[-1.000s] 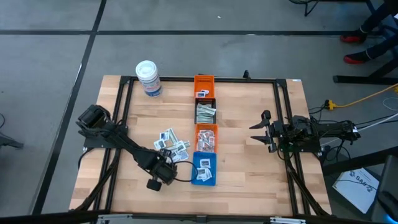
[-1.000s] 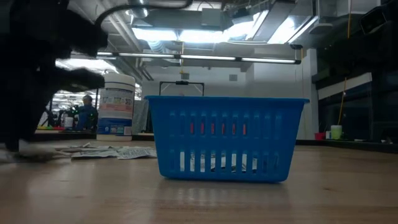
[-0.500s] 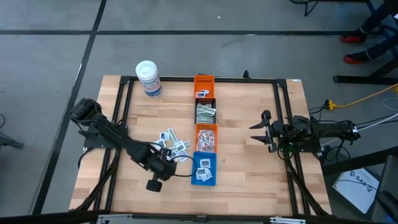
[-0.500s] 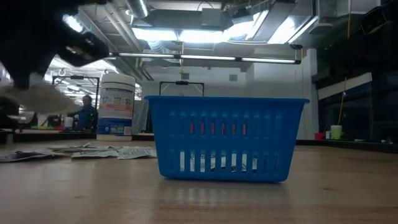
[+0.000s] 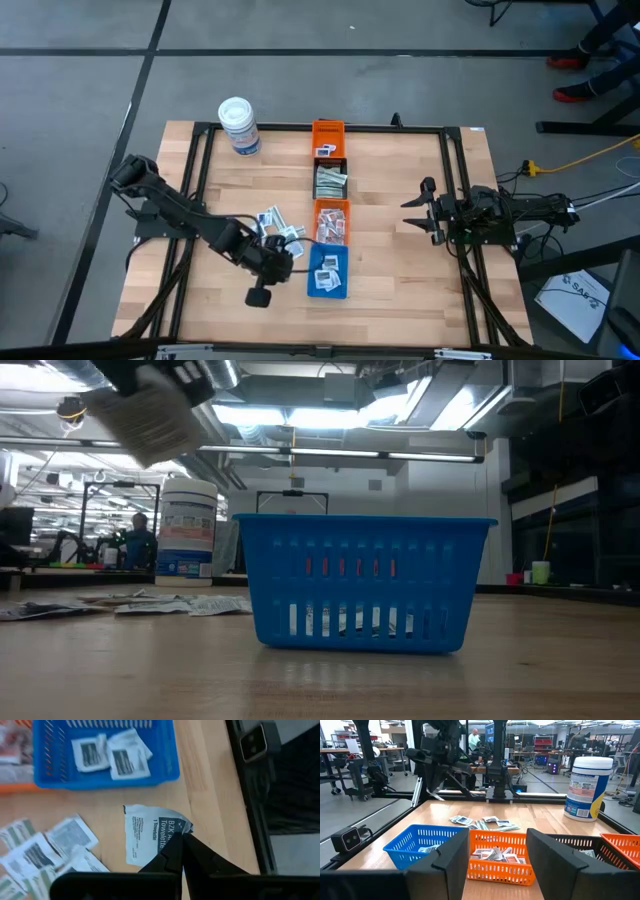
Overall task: Pick & Place First Aid Supplies
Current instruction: Put the gray towelette pack into the blue bin
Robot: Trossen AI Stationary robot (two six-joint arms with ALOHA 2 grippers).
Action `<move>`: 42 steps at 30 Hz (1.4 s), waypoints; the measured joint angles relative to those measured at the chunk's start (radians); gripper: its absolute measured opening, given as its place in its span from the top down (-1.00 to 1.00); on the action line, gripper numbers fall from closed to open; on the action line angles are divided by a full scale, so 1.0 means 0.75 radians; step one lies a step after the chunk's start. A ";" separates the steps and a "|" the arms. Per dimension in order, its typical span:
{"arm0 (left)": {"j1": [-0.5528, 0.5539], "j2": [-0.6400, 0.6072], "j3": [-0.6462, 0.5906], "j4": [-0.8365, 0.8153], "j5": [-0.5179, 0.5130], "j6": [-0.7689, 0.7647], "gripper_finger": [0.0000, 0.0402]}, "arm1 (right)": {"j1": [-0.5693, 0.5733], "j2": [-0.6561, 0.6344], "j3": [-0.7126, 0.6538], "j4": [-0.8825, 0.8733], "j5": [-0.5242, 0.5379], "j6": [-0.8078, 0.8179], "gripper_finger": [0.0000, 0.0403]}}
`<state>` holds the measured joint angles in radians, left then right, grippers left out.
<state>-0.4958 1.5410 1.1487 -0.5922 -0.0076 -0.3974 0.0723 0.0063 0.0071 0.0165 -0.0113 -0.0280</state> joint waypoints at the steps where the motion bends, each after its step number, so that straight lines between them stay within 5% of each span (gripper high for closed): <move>1: 0.011 0.000 0.009 -0.001 -0.004 0.010 0.99 | 0.000 0.000 0.000 0.000 0.000 0.000 0.03; 15: 0.200 0.039 0.146 -0.006 -0.038 0.101 0.99 | 0.000 0.000 0.000 0.000 0.000 0.000 0.03; 34: 0.327 0.510 0.527 -0.101 0.140 0.270 0.99 | 0.000 0.000 0.000 0.000 0.000 0.000 0.03; 42: 0.329 0.622 0.546 -0.114 0.140 0.270 0.99 | 0.000 0.000 -0.001 0.000 0.000 0.000 0.03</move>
<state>-0.2492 2.0078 1.5581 -0.6778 0.0971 -0.1951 0.0723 0.0061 0.0067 0.0162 -0.0113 -0.0280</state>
